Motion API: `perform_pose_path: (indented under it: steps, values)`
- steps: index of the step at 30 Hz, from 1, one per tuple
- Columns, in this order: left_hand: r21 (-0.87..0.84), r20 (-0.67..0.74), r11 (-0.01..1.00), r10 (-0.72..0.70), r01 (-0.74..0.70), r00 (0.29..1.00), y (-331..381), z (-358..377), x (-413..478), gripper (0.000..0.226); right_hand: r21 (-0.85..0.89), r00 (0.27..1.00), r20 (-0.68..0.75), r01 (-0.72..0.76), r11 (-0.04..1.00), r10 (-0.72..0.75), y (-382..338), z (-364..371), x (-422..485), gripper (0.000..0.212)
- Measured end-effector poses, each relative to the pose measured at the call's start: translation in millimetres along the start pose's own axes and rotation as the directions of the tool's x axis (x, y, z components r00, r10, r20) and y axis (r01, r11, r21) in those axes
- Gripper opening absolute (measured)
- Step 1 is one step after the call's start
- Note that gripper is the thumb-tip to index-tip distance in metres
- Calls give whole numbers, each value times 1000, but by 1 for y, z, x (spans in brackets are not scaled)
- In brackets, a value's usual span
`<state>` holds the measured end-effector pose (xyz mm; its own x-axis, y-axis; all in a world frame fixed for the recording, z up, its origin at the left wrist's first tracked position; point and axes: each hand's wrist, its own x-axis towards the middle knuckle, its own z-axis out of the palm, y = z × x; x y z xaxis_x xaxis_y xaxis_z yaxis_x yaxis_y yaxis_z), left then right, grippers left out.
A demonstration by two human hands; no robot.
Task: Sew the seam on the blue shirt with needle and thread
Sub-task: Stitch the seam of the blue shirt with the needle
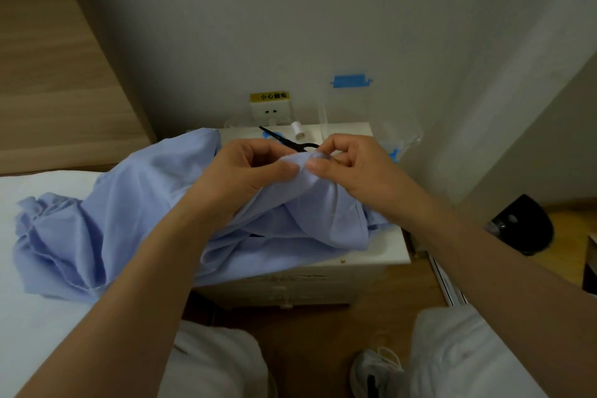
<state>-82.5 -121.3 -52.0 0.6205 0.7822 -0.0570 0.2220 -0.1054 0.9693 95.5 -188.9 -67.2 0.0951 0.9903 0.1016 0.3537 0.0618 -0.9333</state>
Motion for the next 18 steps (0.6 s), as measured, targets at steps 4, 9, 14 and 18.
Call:
perform_pose_path:
  steps: [4,9,14,18]
  values:
    - [113,-80,993,30,-21,996,-1,-5,2,10,29,1000,15,-9,1000,9,-1,-3,-1,10]
    - [118,-68,992,61,-53,996,0,-8,-1,12,42,1000,19,5,999,-5,-3,-4,-2,10]
    - [207,-79,972,126,-107,989,1,-5,0,14,56,1000,5,-6,998,6,-2,-5,-2,11]
    - [231,-82,968,125,-103,989,1,-3,1,18,73,1000,4,-7,997,7,-3,-5,-2,10]
